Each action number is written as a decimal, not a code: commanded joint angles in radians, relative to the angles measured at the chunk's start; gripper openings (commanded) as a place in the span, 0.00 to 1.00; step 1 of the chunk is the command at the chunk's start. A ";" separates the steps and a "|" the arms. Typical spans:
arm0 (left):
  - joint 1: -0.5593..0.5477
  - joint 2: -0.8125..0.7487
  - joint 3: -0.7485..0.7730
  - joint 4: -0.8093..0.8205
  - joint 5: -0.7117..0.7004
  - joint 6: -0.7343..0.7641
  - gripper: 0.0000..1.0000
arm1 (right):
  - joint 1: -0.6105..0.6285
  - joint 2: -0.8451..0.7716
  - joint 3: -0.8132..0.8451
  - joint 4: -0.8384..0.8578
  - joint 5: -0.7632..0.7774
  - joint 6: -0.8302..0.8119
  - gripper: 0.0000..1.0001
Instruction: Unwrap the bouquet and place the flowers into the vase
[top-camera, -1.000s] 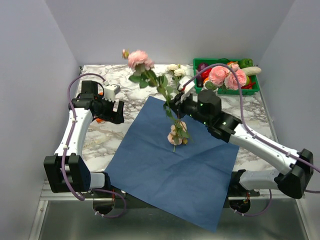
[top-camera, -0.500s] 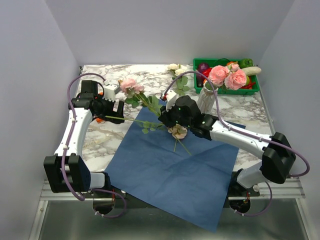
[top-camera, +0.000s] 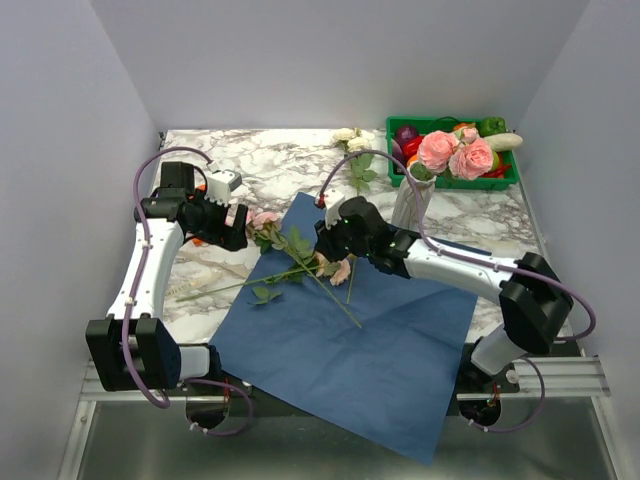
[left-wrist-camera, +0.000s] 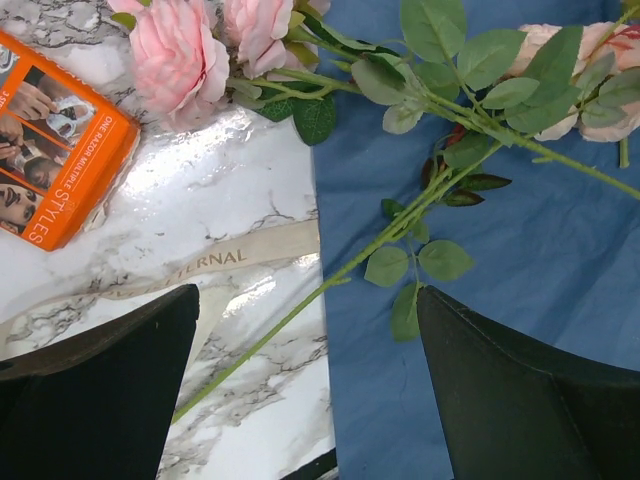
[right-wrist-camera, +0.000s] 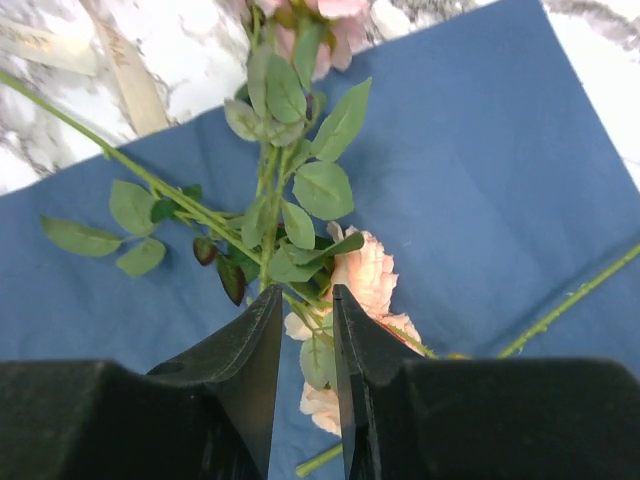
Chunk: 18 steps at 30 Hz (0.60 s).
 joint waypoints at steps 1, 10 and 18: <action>0.006 -0.045 0.008 -0.013 -0.019 0.031 0.99 | 0.003 0.083 0.100 -0.079 -0.027 -0.033 0.35; 0.007 -0.064 -0.002 -0.005 -0.037 0.024 0.99 | 0.028 0.276 0.364 -0.179 -0.113 -0.051 0.45; 0.007 -0.068 0.001 -0.011 -0.050 0.031 0.99 | 0.028 0.512 0.626 -0.367 -0.120 -0.088 0.55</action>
